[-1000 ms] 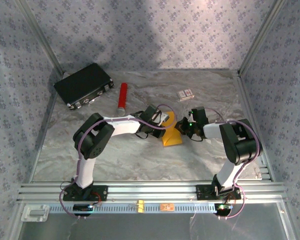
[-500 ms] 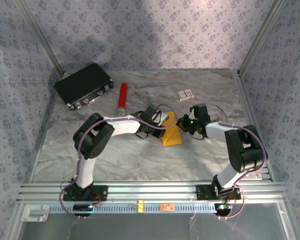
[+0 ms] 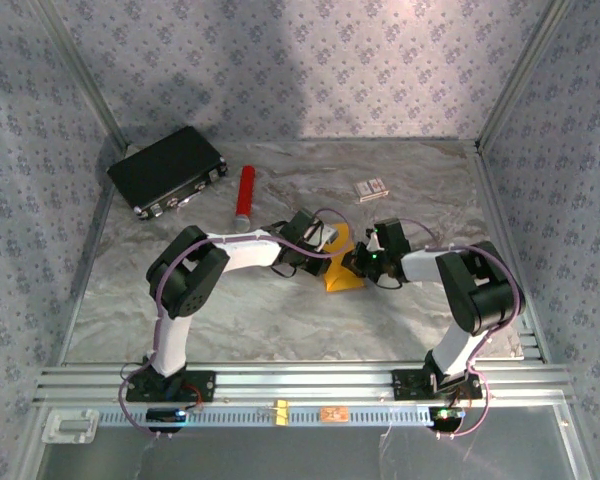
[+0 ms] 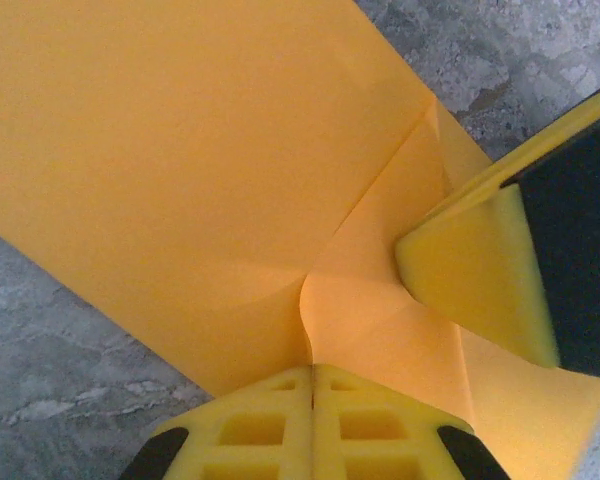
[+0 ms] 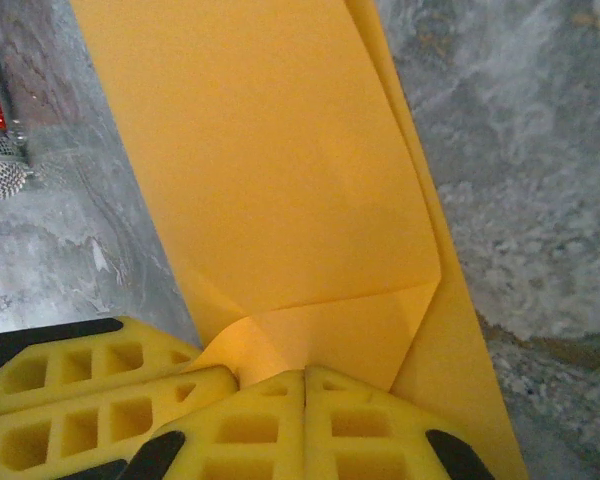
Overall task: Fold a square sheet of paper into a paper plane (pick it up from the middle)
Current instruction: Fold the triangle a second time at the center of the table.
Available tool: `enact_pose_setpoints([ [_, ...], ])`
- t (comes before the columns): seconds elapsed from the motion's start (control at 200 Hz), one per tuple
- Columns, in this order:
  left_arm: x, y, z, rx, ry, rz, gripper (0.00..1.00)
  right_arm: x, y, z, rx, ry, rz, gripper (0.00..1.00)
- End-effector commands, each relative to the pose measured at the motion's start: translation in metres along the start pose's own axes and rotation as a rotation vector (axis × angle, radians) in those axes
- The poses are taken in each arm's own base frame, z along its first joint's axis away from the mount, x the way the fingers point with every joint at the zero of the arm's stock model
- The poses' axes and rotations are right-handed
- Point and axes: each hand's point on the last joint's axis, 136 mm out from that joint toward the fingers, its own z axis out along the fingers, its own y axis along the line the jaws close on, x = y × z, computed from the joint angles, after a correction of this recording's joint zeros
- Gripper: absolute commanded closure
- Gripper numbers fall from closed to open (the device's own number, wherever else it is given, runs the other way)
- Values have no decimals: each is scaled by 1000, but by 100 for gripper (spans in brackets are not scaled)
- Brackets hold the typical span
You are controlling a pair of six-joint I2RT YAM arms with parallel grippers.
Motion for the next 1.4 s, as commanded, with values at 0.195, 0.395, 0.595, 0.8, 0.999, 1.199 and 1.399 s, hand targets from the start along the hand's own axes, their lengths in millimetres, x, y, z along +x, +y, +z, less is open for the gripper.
enact_pose_setpoints([
  [0.195, 23, 11, 1, -46, 98, -51, 86, 10, -37, -1, 91, -26, 81, 98],
  [0.395, -8, 12, -30, -70, 14, -123, 66, 10, -39, -4, 98, -54, 106, 98],
  [0.595, -18, 9, -56, -77, -28, -235, 65, 10, -38, -4, 101, -67, 118, 98],
  [0.8, -25, -29, -68, 113, -55, -296, 87, 9, -38, -5, 105, -77, 124, 98],
  [0.999, -32, -64, -62, 306, -25, -338, 95, 9, -37, -5, 106, -76, 124, 98],
  [1.199, -23, -74, -42, 346, 53, -369, 97, 10, -38, -6, 108, -74, 122, 98],
  [1.399, -13, -74, -28, 335, 100, -383, 99, 10, -37, -6, 109, -71, 121, 98],
])
